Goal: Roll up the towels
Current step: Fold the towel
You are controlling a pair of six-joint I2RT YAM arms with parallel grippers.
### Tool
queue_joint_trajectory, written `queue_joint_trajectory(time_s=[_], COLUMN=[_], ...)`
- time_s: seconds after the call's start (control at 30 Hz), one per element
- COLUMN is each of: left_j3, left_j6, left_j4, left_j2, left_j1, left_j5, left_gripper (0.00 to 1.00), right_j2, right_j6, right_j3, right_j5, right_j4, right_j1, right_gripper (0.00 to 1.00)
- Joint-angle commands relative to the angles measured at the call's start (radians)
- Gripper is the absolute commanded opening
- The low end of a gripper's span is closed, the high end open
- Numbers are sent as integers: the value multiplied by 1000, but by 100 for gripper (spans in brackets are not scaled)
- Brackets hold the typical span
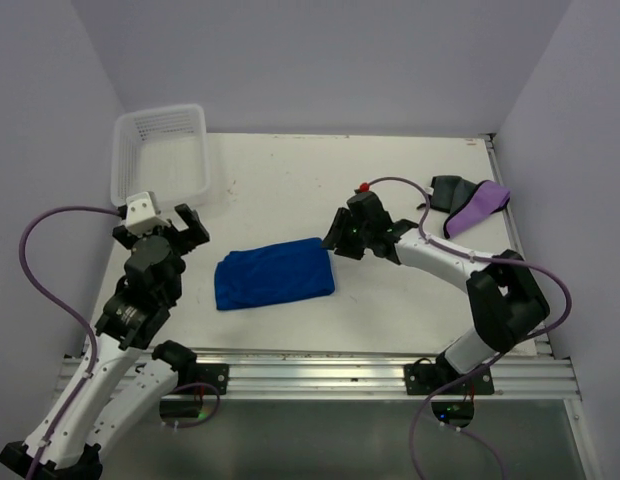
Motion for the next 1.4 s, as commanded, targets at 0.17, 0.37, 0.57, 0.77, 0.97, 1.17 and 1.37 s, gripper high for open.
queue_joint_trajectory(time_s=[0.17,0.37,0.57,0.77,0.97,1.17,1.37], left_j3=[-4,-4,0,23,117,-171,-283], left_j6=[46,47,46,43,-61,-303,-448], left_j4=[71,74,72,66,29,409,724], left_j2=[48,60,80,109,180,200,399], left_j1=[-5,-2,4,4,2,-66,-240], left_j5=[113,127,156,196,441,679,684], left_gripper=[99,99,99,99,97,94,91], right_j2=[123,163,162,136,-7,-42,-31], right_j6=[-120,-105,-126,-155,-263,-275,-234], right_j3=[5,-54,-93,-111,-88,-114,-145], right_j5=[-75,-146,-145,-139,28,52,78], right_j4=[-18,77,89,73,-133,-172,-146], right_j1=[-22,-24,-22,-24,-24,-25,-28], right_gripper=[51,50,34,1,0,0,0])
